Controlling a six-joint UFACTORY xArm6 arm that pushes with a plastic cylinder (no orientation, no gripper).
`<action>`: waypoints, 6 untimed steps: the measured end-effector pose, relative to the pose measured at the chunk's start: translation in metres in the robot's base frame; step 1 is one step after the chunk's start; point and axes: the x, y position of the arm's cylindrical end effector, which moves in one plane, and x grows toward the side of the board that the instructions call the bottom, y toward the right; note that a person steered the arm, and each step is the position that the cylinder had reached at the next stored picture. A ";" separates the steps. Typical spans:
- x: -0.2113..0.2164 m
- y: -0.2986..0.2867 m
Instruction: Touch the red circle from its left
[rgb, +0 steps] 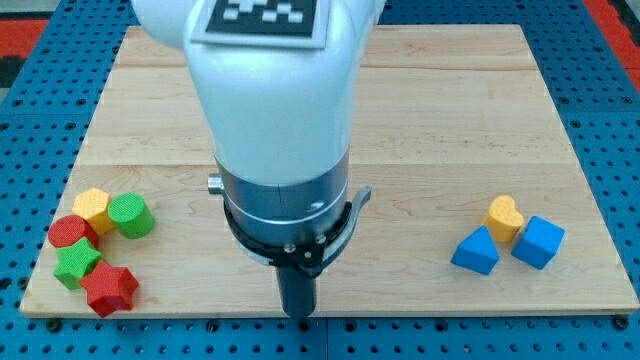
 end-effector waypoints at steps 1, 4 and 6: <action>0.002 -0.004; -0.190 -0.093; -0.189 -0.279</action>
